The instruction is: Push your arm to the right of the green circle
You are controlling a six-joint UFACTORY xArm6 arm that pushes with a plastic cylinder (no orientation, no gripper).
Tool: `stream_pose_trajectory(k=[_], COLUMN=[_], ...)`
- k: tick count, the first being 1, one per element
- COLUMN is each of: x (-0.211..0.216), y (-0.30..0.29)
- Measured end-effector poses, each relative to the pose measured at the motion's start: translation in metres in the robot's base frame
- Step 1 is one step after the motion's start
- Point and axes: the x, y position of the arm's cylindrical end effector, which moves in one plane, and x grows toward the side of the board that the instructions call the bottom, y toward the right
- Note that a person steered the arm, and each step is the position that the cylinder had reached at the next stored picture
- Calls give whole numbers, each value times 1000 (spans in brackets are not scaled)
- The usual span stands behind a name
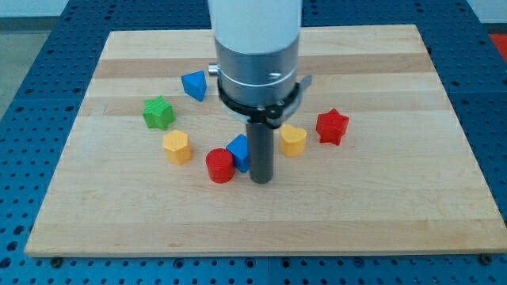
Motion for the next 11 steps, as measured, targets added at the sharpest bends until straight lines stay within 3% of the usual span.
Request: stream_pose_trajectory(k=[3, 7, 9, 11], x=[-18, -183, -253, -255], y=[167, 168, 125, 110])
